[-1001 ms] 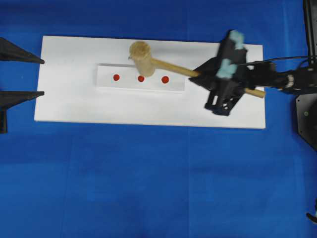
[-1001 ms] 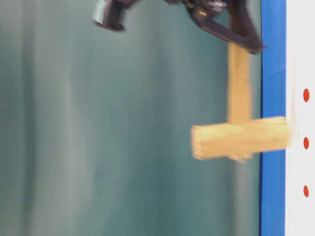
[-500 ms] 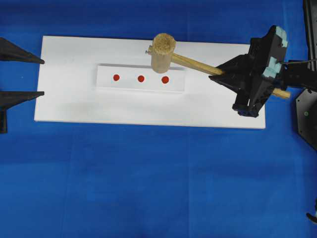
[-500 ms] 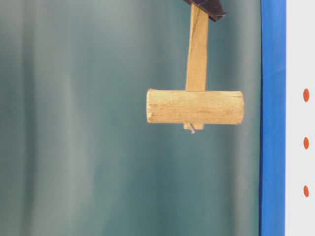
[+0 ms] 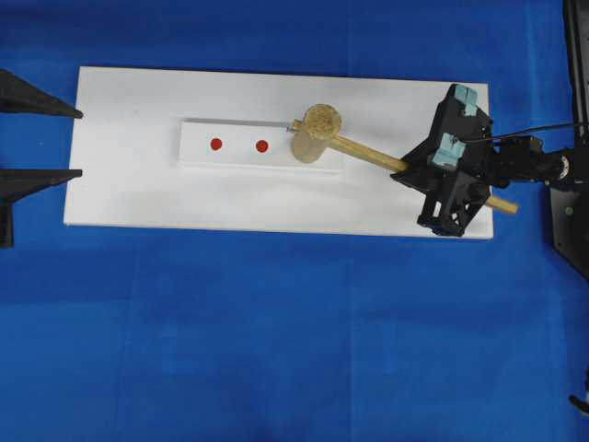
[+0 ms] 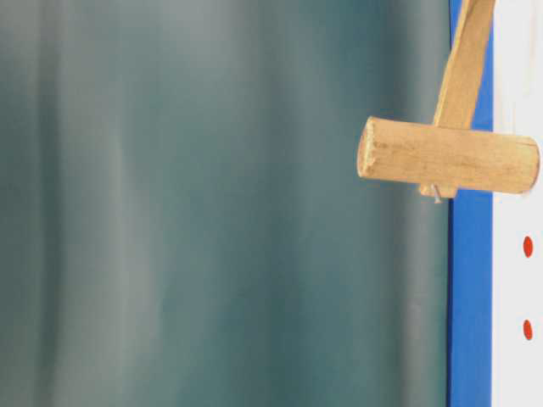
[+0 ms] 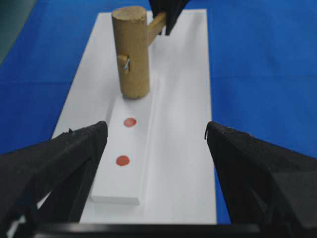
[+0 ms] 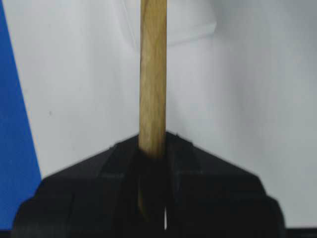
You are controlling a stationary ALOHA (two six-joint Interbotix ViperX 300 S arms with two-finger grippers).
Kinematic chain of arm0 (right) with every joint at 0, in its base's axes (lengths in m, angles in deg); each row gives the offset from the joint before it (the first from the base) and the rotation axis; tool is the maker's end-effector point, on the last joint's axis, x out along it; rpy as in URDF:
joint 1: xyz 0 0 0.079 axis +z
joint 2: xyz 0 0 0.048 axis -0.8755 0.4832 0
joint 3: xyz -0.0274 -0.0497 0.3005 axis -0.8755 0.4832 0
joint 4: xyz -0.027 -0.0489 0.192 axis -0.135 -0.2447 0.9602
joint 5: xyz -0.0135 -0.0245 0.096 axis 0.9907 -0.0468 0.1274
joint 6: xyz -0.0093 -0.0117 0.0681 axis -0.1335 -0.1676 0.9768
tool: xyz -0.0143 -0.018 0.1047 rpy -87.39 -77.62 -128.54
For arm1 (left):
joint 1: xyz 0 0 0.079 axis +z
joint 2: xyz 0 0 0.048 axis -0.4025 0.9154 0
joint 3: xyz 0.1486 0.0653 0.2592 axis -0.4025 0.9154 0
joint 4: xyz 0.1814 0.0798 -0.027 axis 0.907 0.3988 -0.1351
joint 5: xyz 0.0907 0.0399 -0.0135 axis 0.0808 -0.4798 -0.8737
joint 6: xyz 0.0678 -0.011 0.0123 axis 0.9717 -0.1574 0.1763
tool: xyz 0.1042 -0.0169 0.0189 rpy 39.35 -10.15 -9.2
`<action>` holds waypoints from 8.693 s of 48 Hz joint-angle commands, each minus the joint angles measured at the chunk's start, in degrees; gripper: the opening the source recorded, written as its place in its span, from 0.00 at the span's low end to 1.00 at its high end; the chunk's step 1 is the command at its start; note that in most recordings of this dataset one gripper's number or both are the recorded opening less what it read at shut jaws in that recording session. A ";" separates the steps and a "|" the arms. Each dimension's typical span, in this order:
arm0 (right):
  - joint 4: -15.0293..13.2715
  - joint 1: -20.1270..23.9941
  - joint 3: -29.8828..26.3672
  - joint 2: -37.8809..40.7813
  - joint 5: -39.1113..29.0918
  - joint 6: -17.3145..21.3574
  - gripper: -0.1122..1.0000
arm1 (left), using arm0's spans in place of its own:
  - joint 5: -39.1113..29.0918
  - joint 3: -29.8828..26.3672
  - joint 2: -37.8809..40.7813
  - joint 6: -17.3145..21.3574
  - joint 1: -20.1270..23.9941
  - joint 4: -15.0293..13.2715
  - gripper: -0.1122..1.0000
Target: Hit the mark with a hammer.
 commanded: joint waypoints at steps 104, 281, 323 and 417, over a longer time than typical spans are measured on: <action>-7.38 1.14 -25.05 9.40 -1.58 -2.55 0.12 | 24.17 -0.35 17.05 -5.36 0.09 -0.18 0.89; -22.06 3.16 -27.42 13.27 1.49 -2.72 0.73 | 14.24 -16.44 36.04 -64.86 -0.26 0.00 0.51; -22.06 2.99 -27.33 13.18 -0.26 -2.64 0.17 | 13.89 -16.79 36.39 -64.25 0.09 0.00 0.60; 2.81 27.16 -19.07 8.96 10.63 7.38 0.17 | 7.03 -5.80 16.79 -10.37 2.02 0.53 0.83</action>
